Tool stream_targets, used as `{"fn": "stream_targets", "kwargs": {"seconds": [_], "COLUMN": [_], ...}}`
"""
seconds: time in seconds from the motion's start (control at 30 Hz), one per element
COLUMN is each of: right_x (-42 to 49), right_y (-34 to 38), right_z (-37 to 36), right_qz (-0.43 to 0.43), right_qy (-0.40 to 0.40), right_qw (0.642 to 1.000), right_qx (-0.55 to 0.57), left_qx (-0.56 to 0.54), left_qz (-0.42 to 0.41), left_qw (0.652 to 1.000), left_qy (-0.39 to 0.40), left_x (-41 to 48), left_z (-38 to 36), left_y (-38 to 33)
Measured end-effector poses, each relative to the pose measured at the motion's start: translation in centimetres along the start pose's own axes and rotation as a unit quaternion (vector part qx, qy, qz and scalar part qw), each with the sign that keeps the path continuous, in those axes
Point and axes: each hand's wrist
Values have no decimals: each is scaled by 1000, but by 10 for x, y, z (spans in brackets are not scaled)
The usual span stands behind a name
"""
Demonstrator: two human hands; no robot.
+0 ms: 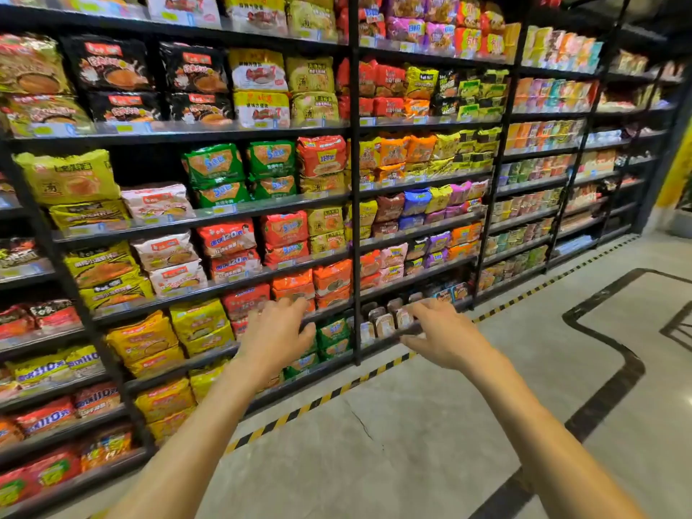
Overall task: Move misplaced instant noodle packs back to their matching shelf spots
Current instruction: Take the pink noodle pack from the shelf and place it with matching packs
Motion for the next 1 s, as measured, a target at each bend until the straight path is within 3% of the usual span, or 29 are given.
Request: {"fn": "stream_targets", "kwargs": {"seconds": [0.13,0.47,0.67,1.0], "right_x": [16,59,124,243], "right_y": [-40,-128,-188,-324], "right_z": [0,1,8,53], "right_qz": [-20,-39,-51,-111], "right_qy": [33,-12,-40,-47], "right_qw": [999,999,997,991], "right_qx": [8,13,48,60], "left_qx": [-16,-31,-101,-85], "left_qz": [-15,-44,-72,-151], "left_qw": [999,998,992,982], "left_qy": [35,-23,10,69], "left_x": [29,114,203,379], "left_z": [-12,-38,-67,-92], "left_y": [-32,-102,-169,-284]}}
Point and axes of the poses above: each hand's wrist, its own x-axis towards the middle knuckle, its own z-axis out of the back of the hand, y = z × x, and after that the axes turned 13 degrees about x, right-handed
